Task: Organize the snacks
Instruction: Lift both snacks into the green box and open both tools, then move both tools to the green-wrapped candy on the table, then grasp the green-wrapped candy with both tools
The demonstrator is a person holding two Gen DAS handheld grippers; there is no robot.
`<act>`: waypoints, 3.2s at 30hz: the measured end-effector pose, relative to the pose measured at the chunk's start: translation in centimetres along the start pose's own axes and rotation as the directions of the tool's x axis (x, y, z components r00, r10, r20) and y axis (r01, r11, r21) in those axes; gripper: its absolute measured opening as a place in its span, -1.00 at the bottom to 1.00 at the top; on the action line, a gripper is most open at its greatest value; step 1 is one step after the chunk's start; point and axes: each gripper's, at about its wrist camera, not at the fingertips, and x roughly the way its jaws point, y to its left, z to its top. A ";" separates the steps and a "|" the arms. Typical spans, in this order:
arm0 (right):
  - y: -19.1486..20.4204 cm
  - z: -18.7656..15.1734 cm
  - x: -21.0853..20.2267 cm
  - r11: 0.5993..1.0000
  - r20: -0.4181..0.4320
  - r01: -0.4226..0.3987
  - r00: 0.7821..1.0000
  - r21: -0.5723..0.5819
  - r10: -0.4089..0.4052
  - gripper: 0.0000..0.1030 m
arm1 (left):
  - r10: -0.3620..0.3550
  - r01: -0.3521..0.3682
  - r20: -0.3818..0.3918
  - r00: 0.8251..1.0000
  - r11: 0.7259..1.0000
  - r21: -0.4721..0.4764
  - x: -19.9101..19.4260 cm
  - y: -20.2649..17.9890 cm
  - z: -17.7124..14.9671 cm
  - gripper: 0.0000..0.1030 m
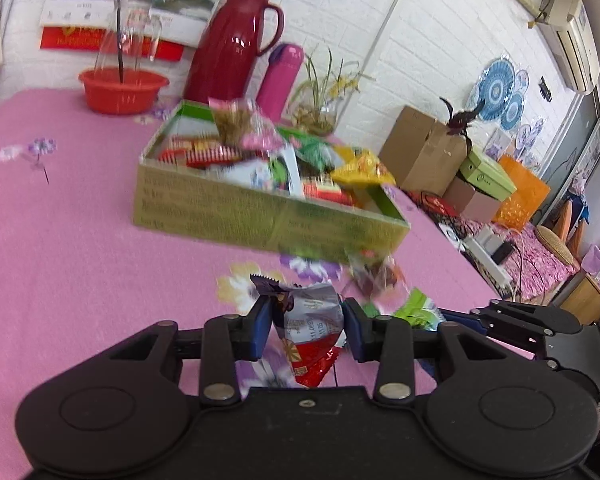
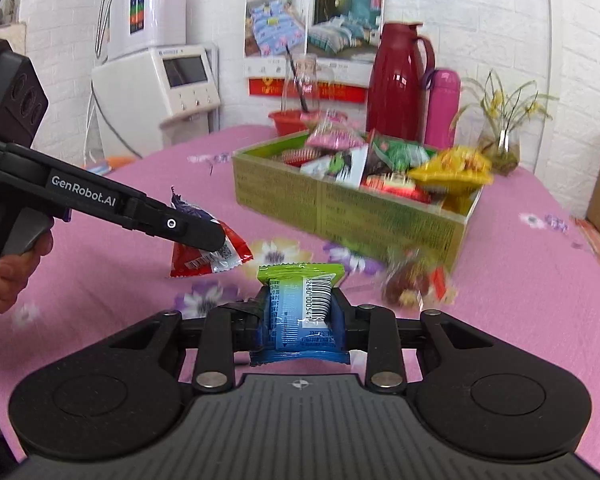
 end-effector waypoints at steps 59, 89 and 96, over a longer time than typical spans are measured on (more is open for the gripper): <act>-2.2 1.6 0.5 0.987 0.121 0.158 0.980 -0.009 -0.156 1.00 | 0.120 -0.121 0.024 0.993 0.986 0.114 2.1 -3.4 2.0 1.00; -0.8 -1.9 4.6 0.999 -0.107 0.021 0.994 -0.048 -0.026 0.32 | -0.103 0.112 -0.229 0.968 0.993 0.027 9.9 -4.0 -1.1 -0.10; -1.1 -1.8 4.8 0.999 -0.111 0.038 0.993 -0.023 -0.040 0.04 | -0.108 0.113 -0.225 0.968 0.994 0.006 10.1 -3.6 -1.0 -0.12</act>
